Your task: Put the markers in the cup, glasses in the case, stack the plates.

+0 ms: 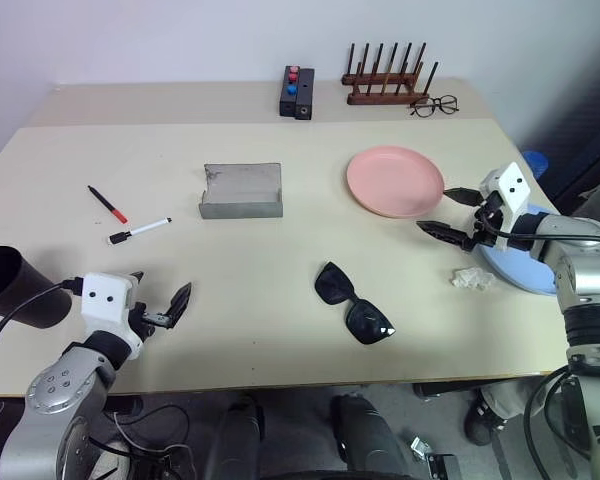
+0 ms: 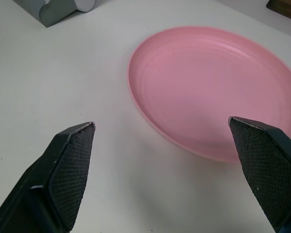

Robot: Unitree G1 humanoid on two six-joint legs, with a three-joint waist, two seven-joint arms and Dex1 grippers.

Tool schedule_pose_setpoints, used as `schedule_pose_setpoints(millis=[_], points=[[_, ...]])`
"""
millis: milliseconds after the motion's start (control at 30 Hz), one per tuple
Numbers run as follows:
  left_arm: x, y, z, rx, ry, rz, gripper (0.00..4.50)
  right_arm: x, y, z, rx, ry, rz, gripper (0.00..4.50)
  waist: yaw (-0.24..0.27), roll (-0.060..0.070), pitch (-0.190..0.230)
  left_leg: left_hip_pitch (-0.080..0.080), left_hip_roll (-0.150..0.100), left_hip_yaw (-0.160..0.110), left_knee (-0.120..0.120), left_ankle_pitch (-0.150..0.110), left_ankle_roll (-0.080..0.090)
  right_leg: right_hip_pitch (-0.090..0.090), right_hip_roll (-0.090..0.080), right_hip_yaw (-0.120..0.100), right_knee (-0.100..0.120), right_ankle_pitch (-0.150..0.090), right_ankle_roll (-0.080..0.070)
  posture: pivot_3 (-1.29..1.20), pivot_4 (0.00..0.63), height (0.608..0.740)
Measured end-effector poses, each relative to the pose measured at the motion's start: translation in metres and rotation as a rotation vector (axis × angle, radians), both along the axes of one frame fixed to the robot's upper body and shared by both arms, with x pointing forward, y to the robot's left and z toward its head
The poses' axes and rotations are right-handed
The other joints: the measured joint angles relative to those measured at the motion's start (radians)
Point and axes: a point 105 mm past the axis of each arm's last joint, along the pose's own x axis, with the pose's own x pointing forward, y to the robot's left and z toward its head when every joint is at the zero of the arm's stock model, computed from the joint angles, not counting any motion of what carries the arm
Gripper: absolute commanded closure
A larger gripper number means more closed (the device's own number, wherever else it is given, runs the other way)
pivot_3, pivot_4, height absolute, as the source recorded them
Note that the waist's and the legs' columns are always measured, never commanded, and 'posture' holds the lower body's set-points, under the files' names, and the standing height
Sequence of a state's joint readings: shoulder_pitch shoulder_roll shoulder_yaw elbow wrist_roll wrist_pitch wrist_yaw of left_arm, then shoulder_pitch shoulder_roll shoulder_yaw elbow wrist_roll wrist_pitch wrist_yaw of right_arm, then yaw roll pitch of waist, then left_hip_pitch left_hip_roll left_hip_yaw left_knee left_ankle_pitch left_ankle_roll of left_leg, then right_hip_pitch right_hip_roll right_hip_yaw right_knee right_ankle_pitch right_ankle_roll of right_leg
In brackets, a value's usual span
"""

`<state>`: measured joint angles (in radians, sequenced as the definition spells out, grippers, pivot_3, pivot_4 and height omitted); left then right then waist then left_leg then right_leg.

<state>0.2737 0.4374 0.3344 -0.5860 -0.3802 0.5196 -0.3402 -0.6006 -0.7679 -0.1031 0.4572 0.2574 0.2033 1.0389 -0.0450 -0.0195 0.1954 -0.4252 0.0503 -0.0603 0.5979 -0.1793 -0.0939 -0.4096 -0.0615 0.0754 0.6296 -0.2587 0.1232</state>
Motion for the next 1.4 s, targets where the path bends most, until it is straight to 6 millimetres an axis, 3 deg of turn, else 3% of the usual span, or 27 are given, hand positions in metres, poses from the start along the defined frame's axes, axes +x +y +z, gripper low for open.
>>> schedule_pose_setpoints(millis=[367, 600, 867, 1067, 1200, 1400], points=[[-0.001, 0.001, 0.0, -0.003, 0.001, 0.014, 0.05, 0.002, 0.003, -0.001, 0.008, -0.019, 0.011, 0.0, 0.0, 0.0, 0.0, 0.0, 0.0, 0.0, 0.0, 0.0, 0.0, 0.0, 0.0, 0.0, 0.0, 0.0, 0.0, 0.0, 0.15, 0.74], [0.011, 0.001, 0.013, -0.002, -0.048, 0.035, 0.05, 0.004, 0.032, -0.008, 0.045, -0.027, 0.079, 0.0, 0.0, 0.0, 0.0, 0.0, 0.0, 0.0, 0.0, 0.0, 0.0, 0.0, 0.0, 0.0, 0.001, 0.0, 0.0, 0.0, 0.15, 0.74], [0.048, -0.003, 0.028, -0.052, -0.079, 0.103, 0.05, -0.013, 0.093, -0.001, 0.121, -0.085, 0.222, 0.0, 0.004, 0.0, 0.0, 0.0, 0.0, -0.001, 0.001, 0.0, 0.0, 0.001, 0.001, 0.0, 0.001, 0.001, 0.002, 0.0, 0.15, 0.74], [0.081, 0.004, 0.038, -0.14, -0.058, 0.268, 0.05, -0.023, 0.111, -0.002, 0.167, -0.079, 0.24, 0.0, 0.006, 0.0, 0.0, 0.0, 0.0, -0.003, 0.003, 0.0, 0.0, 0.002, 0.003, -0.001, 0.003, 0.002, 0.004, 0.0, 0.15, 0.74], [0.103, 0.02, 0.045, -0.182, -0.023, 0.467, 0.05, -0.023, 0.121, -0.006, 0.192, -0.064, 0.241, 0.0, 0.004, -0.001, 0.0, 0.0, 0.0, -0.004, 0.003, 0.0, 0.0, 0.002, 0.003, -0.001, 0.003, 0.003, 0.005, 0.0, 0.15, 0.74], [0.115, 0.032, 0.044, -0.311, 0.049, 0.635, 0.05, -0.022, 0.131, -0.008, 0.205, -0.057, 0.252, 0.0, 0.002, -0.001, 0.0, 0.0, 0.0, -0.004, 0.002, 0.0, 0.0, 0.002, 0.003, -0.001, 0.002, 0.004, 0.008, 0.0, 0.15, 0.74]])
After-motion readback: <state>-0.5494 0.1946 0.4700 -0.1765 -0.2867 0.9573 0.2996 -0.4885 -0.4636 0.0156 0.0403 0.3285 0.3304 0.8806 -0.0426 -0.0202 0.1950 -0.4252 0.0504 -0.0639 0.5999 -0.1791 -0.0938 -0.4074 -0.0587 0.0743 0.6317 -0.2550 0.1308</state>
